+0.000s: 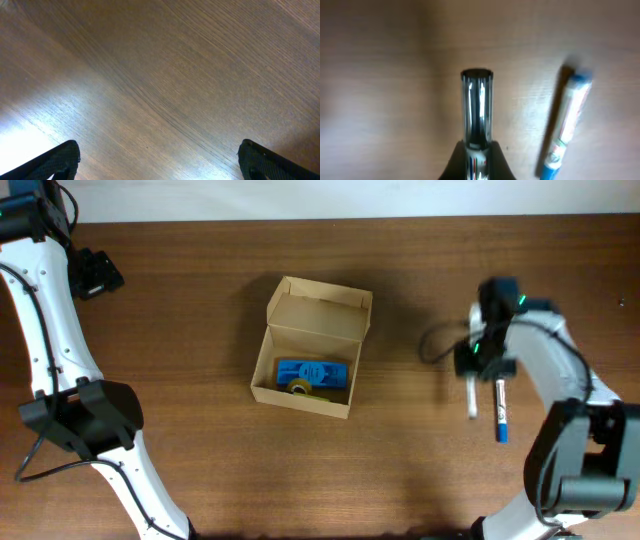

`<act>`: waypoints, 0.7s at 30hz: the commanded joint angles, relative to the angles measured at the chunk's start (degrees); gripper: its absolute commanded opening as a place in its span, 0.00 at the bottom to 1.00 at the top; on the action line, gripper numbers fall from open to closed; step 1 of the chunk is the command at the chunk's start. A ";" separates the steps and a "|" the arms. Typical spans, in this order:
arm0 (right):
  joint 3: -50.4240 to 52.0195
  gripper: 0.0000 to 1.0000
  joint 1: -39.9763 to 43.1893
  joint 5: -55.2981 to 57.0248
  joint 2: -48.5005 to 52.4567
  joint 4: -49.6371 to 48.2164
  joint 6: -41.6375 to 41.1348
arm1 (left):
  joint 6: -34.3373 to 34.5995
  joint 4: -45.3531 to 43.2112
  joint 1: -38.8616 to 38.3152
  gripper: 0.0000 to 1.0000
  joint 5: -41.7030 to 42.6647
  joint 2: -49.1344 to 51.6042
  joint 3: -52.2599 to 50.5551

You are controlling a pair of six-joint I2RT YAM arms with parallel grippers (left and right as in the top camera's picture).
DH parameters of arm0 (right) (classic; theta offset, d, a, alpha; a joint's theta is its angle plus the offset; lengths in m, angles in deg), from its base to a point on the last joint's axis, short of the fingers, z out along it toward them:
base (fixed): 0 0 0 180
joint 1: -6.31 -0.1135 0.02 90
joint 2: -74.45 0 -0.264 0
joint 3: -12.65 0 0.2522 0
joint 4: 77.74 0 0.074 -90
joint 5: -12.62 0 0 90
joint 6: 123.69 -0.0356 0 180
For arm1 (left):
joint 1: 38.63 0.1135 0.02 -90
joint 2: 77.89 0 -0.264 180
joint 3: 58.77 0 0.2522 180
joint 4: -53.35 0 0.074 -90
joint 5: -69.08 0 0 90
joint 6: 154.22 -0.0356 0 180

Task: Pack container
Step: 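Carry the black marker with the right gripper over the box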

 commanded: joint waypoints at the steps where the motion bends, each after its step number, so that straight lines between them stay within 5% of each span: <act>1: -13.64 0.04 -1.97 -4.15 -2.08 3.69 5.73 | -0.87 0.00 0.26 1.00 -0.42 -1.40 -0.39; 7: -31.58 0.04 -10.43 -4.46 -2.08 7.76 15.45 | -0.87 0.00 0.26 1.00 -0.42 -1.40 -0.39; 12: -34.18 0.04 -21.97 -9.75 -1.62 7.06 33.38 | -0.87 0.02 0.26 1.00 -0.42 -1.40 -0.39; 21: -34.18 0.04 -34.60 -9.46 9.25 5.35 37.62 | -0.87 0.00 0.26 1.00 -0.42 -1.38 -0.39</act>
